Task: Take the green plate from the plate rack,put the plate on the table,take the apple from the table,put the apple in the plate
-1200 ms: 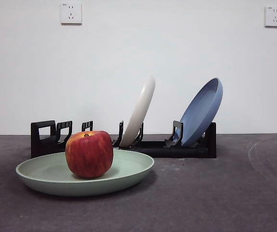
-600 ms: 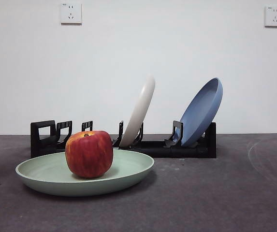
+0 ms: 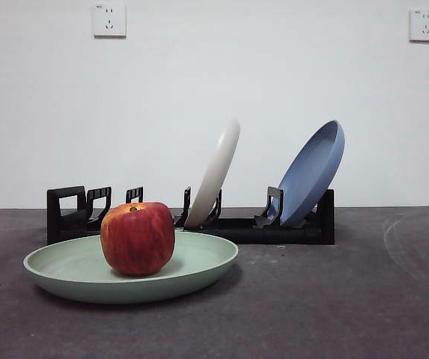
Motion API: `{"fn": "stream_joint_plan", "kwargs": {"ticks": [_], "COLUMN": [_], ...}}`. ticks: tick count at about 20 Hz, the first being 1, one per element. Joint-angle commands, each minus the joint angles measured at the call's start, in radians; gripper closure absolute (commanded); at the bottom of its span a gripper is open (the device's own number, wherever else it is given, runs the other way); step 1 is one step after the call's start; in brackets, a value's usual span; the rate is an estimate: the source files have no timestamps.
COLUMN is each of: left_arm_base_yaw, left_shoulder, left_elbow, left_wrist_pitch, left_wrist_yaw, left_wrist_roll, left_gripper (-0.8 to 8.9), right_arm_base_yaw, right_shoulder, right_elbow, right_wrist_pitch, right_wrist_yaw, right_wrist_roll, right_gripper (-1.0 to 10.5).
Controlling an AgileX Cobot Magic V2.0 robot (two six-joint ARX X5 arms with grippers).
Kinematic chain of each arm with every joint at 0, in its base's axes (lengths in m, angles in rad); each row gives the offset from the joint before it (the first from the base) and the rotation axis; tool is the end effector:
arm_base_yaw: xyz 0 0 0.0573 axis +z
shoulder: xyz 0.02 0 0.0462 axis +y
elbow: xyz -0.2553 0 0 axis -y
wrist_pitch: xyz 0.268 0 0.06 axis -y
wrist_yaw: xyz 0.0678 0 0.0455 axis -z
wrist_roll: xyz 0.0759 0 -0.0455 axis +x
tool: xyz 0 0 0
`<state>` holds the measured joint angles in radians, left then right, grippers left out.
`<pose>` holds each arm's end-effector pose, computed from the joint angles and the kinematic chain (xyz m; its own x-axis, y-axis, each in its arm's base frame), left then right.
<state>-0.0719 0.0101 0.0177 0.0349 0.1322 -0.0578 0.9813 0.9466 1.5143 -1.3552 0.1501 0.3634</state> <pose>0.1740 -0.0226 0.1742 0.9784 -0.2026 0.0421 0.2047 0.9774 -0.0521 0.1013 0.1311 0.4041 0.5122 0.4968 -0.7006 -0.5733 0.8051 0.1518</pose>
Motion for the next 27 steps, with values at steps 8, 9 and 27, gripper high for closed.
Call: {"fn": "stream_joint_plan", "kwargs": {"ticks": [8,9,27], "left_arm_base_yaw": [0.014,0.014,0.014], "left_shoulder": [-0.006,-0.006,0.06], "left_elbow": [-0.006,-0.006,-0.006], "left_wrist_pitch": [-0.206,-0.206,-0.205], "left_wrist_yaw": [-0.081,-0.08,-0.08], "left_wrist_roll": [0.017,0.013,0.014], "left_gripper": [8.17,8.17,8.17], "right_arm_base_yaw": [0.001,0.001,0.001], "right_shoulder": [0.0,0.0,0.0], "right_elbow": [-0.007,-0.007,-0.007], "right_wrist_pitch": [-0.024,-0.024,-0.025], "right_wrist_yaw": [0.039,0.041,0.05], "right_wrist_roll": [0.01,0.01,-0.02], "right_gripper": [9.5,9.5,9.5]}}
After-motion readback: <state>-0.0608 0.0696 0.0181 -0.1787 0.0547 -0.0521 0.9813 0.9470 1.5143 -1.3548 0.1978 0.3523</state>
